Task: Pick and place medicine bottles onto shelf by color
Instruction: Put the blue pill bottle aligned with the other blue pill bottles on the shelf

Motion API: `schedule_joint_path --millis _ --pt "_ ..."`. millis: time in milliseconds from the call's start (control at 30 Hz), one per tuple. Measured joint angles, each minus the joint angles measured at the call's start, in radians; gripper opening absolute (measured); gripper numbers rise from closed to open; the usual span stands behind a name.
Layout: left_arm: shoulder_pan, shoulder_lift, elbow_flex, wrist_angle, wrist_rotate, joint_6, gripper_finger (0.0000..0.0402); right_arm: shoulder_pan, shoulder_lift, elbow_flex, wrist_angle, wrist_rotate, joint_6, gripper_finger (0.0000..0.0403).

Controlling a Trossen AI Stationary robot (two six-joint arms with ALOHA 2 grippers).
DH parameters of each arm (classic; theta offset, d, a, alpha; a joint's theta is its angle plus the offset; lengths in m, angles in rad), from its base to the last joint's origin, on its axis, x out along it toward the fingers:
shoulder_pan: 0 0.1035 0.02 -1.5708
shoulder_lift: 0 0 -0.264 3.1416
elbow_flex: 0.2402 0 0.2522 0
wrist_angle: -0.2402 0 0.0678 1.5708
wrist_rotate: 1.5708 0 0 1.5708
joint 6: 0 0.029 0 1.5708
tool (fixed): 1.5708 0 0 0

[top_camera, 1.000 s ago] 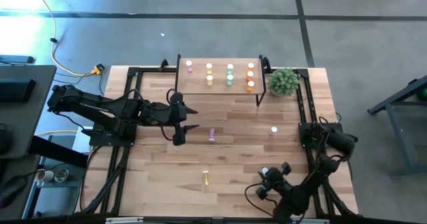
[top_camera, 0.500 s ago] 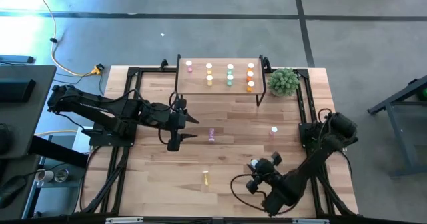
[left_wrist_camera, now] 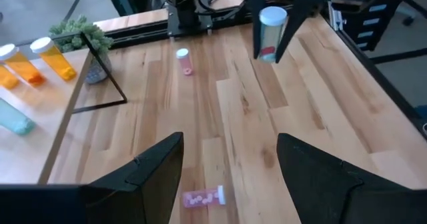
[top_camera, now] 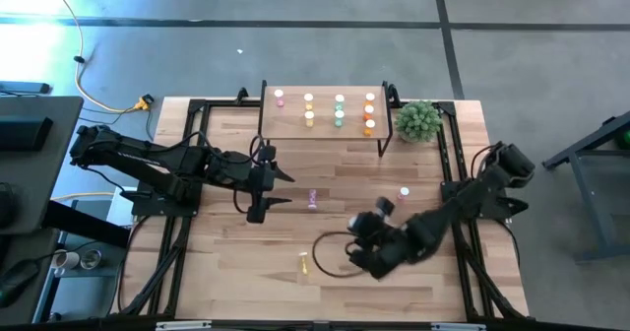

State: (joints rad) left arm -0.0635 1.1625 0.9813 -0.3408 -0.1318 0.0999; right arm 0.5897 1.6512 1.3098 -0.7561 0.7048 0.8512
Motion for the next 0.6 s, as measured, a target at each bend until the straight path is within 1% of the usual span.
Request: schedule_joint_path --millis 167,333,533,600 --pt "0.000 0.000 0.000 0.000 -0.005 0.051 0.0229 -0.122 -0.044 0.000 0.143 -0.149 -0.269 0.0090" --pt "0.000 0.000 0.000 0.018 -0.008 0.051 0.0229 -0.231 -0.082 0.000 0.267 -0.262 -0.467 0.0090" --pt "0.000 0.000 0.000 0.091 -0.010 0.038 0.0229 -0.338 -0.090 0.000 0.366 -0.440 -0.629 0.0090" --pt "0.000 0.004 0.000 0.124 -0.010 0.027 0.0229 -0.370 -0.090 0.000 0.388 -0.499 -0.657 0.0090"
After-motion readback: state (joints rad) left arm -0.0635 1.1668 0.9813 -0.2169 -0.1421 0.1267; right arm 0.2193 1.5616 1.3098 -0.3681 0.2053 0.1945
